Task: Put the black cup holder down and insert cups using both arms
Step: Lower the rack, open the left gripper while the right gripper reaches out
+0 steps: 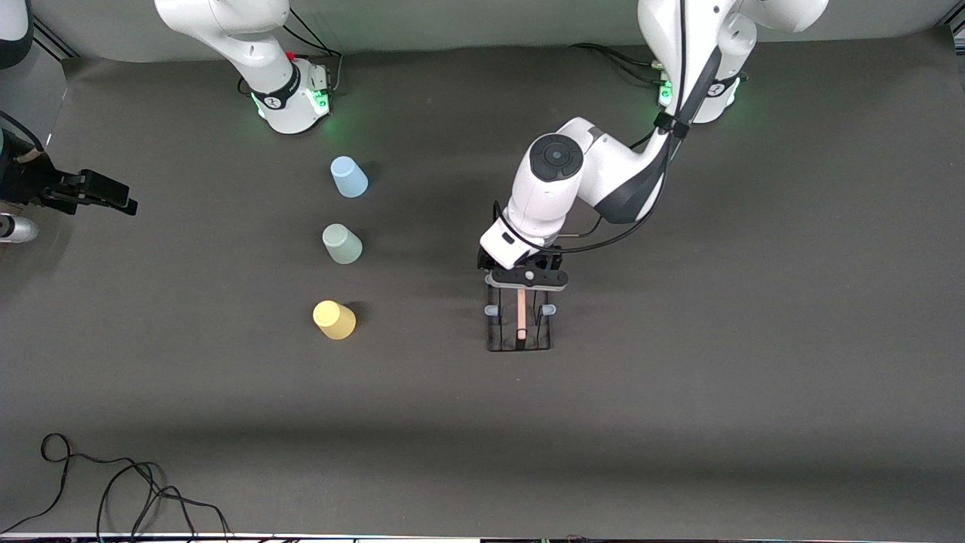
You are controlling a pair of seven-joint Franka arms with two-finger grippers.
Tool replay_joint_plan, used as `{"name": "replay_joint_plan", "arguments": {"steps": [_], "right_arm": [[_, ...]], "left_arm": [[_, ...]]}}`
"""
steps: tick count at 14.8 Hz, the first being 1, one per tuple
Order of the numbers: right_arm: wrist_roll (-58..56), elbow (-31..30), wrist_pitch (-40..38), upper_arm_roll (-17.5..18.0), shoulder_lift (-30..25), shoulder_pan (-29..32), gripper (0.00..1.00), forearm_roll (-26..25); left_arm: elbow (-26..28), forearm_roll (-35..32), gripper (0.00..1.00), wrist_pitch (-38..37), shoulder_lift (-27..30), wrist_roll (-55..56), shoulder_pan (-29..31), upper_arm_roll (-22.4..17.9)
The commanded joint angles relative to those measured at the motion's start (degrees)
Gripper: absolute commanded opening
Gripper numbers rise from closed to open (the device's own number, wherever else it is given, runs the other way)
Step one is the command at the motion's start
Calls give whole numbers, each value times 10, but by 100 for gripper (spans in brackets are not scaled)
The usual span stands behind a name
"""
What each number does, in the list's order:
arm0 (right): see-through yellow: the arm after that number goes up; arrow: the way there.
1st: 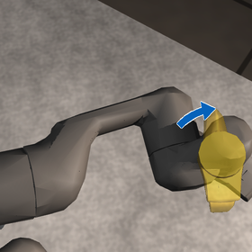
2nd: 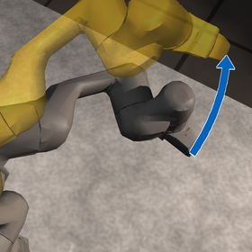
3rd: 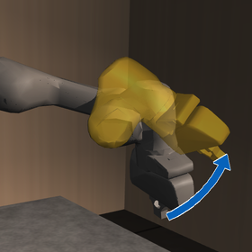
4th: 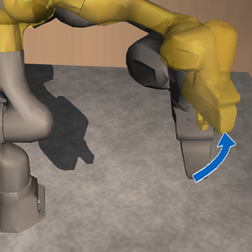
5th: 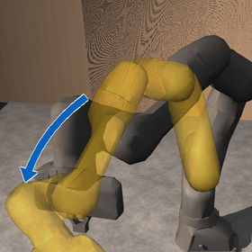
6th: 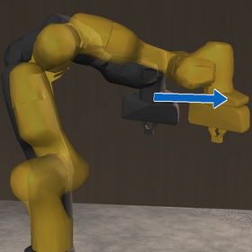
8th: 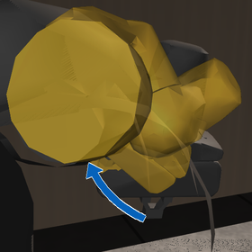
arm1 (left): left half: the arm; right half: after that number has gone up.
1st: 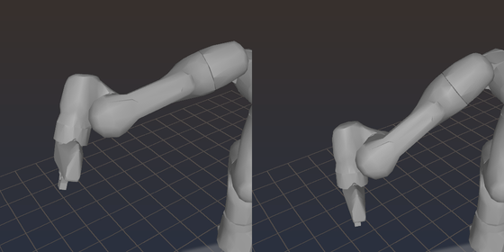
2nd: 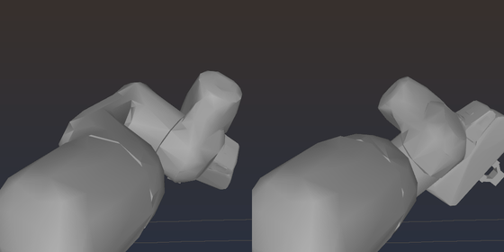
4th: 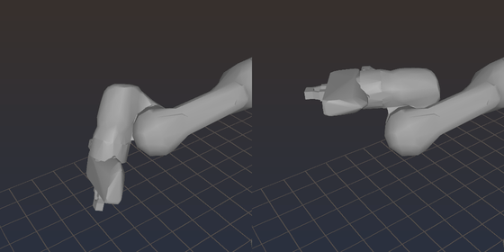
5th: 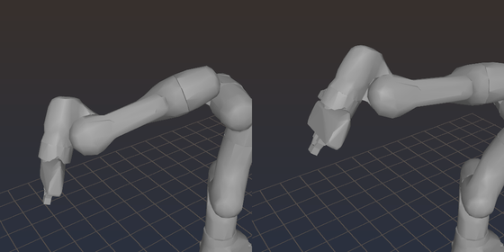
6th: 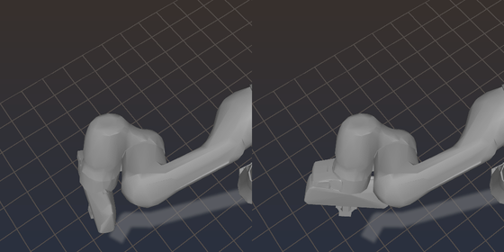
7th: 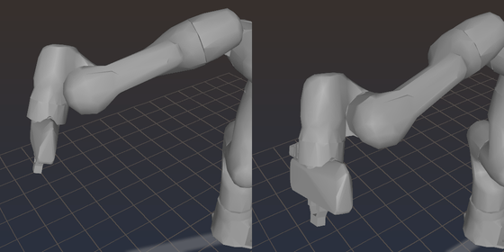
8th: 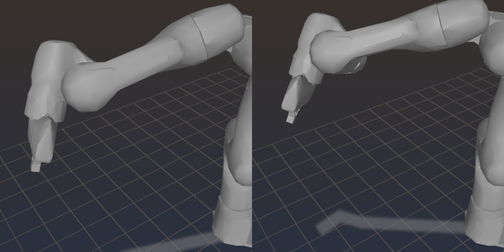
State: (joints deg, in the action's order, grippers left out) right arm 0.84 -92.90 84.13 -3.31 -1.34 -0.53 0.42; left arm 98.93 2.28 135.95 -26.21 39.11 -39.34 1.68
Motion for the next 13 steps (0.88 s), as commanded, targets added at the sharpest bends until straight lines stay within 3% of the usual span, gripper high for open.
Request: {"name": "replay_joint_plan", "arguments": {"steps": [1,7,13], "right_arm": [[9,-2,-11,1,-2,-3,99,-1],[185,-16,-1,2,4,-80,98,23],[281,-132,117,2,-8,-147,96,28]], "left_arm": [[-17,-14,100,-53,29,4,9,-1],[-52,-29,100,-129,76,-7,71,-2],[-58,-37,100,-175,128,-148,188,-2]]}}
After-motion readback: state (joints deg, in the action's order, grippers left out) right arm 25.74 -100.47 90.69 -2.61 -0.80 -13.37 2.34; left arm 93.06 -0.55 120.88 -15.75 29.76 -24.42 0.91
